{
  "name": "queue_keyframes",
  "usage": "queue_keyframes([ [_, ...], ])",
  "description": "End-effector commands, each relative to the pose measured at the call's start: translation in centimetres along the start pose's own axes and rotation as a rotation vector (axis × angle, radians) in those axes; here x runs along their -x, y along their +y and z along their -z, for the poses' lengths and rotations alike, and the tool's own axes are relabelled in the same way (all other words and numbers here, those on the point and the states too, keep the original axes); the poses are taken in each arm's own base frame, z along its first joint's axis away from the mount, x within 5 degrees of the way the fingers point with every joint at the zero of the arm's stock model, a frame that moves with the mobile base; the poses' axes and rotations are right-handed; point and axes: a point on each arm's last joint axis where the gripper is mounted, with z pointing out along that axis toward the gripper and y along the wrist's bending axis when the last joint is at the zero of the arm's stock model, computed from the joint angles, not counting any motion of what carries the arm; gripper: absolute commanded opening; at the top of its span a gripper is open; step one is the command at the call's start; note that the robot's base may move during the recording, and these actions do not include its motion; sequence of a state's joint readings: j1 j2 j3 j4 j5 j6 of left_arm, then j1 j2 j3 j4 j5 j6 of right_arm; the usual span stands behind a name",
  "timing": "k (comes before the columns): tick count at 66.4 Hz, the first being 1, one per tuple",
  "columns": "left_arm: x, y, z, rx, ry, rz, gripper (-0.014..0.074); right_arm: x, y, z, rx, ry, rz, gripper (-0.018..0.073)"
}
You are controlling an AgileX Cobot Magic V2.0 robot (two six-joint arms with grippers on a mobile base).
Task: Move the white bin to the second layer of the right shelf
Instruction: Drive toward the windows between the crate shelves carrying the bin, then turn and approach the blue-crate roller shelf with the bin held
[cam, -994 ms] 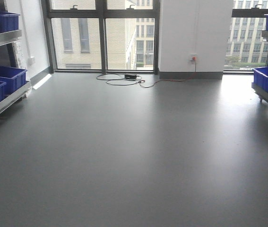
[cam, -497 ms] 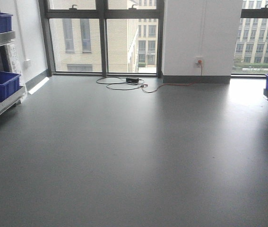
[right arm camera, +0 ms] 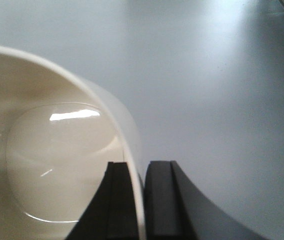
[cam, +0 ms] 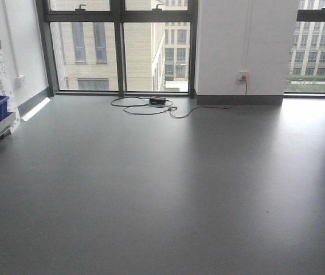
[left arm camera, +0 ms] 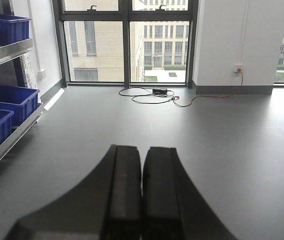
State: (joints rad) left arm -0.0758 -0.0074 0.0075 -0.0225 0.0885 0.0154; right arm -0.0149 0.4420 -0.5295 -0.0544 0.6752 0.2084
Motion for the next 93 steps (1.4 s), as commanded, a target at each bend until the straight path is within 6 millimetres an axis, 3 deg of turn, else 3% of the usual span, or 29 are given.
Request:
queue_keyframes([
  [1, -0.44, 0.00, -0.02, -0.003, -0.058, 0.010, 0.0085, 1.71, 0.23, 0.62, 0.017, -0.125, 0.001, 0.0109],
  [93, -0.44, 0.00, -0.02, -0.003, -0.058, 0.010, 0.0085, 1.72, 0.23, 0.57, 0.017, -0.123, 0.001, 0.0109],
])
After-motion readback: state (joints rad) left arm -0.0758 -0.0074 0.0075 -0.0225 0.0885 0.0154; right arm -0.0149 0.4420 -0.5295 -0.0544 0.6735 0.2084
